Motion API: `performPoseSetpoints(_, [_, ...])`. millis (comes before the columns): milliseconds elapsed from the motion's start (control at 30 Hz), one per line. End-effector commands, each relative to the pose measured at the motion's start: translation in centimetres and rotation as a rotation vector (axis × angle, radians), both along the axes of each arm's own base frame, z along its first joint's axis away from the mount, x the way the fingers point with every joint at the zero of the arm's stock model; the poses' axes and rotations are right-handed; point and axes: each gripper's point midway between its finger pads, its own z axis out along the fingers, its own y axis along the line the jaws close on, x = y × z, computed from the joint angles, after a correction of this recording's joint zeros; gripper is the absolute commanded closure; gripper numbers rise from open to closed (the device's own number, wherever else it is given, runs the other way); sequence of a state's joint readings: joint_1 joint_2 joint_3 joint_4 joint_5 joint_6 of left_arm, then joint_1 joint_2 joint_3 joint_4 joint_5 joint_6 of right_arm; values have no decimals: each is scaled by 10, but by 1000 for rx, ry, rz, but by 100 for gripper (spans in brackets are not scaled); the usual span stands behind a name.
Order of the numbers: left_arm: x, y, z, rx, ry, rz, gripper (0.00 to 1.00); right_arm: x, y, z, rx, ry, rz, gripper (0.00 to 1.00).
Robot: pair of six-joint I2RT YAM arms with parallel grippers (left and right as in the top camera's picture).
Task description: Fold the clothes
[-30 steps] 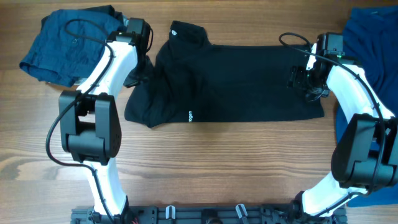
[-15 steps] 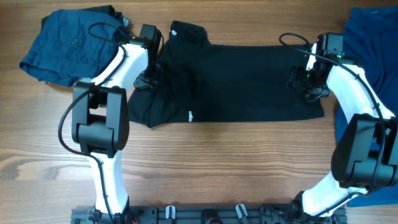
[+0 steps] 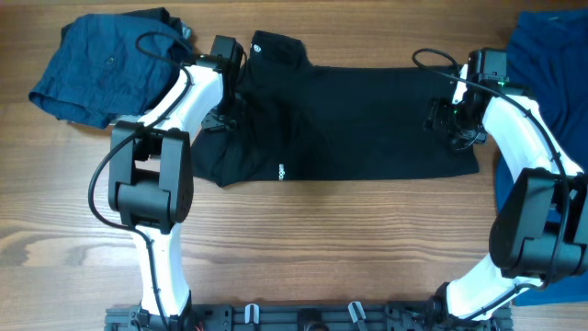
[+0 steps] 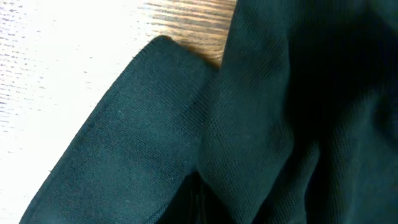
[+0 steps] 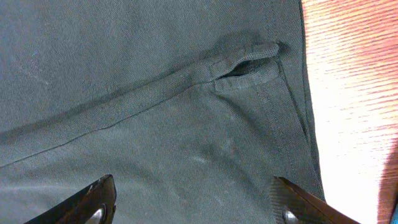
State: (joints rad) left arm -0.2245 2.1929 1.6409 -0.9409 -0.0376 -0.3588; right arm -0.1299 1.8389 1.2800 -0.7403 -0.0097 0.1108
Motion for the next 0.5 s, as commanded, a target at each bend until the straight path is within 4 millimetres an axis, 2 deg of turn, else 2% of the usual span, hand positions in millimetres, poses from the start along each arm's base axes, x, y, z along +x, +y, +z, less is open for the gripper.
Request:
performPoseSetpoints(0, [2, -10, 9, -24, -24, -31, 96, 7, -4, 18, -21, -48, 0, 20])
performPoseSetpoints(33, [3, -10, 13, -26, -34, -31, 96, 7, -4, 18, -21, -48, 0, 20])
performPoseSetpoints(167, [14, -13, 60, -53, -155, -32, 96, 7, -4, 18, -21, -48, 0, 20])
performPoseSetpoints(200, [15, -13, 66, -57, -167, -32, 96, 7, -4, 18, -21, -48, -1, 20])
performPoseSetpoints(267, [15, -14, 67, -61, -170, -33, 96, 7, -4, 18, -21, -48, 0, 20])
performPoseSetpoints(400, [13, -12, 54, -43, -145, -31, 96, 6, -4, 18, -20, -43, 0, 20])
performPoseSetpoints(467, [19, 7, 55, 57, -175, -9, 96, 6, -4, 17, -20, -41, 0, 20])
